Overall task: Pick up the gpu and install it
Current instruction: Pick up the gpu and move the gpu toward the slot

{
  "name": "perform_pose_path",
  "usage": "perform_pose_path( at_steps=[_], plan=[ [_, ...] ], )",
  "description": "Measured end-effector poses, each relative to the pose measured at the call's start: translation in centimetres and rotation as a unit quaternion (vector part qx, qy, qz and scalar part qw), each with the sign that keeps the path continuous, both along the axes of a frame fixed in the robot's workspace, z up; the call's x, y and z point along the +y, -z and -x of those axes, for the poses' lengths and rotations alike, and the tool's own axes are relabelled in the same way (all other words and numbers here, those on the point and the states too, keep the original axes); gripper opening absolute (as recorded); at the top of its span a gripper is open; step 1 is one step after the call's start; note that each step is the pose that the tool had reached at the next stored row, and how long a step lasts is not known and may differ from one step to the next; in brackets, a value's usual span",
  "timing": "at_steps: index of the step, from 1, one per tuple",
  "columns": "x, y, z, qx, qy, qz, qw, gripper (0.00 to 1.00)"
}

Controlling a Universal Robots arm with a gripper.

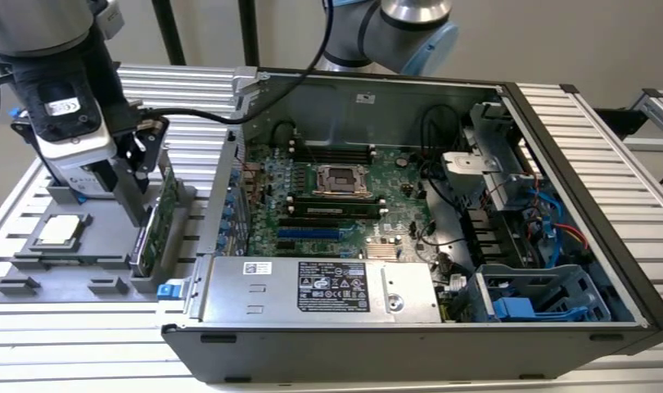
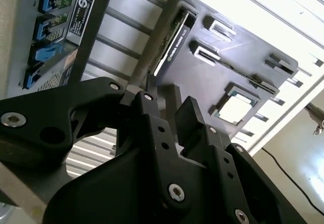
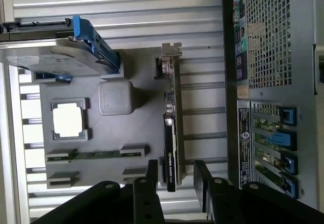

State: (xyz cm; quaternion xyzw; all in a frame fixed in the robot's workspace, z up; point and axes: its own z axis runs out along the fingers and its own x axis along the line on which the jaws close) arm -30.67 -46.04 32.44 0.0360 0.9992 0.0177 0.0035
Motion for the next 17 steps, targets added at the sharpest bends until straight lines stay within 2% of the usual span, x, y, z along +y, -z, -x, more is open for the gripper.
perform_pose_path(
  at_steps=[7,13,17],
  plan=[
    [0.01,1.08,0.0,-0.0005,0.0,0.0,1.0,1.0],
    [0.01,1.15,0.0,-0.0004,0.0,0.0,1.0,1.0],
    [0.01,1.65,0.0,-0.0004,0.0,0.0,1.0,1.0]
  ],
)
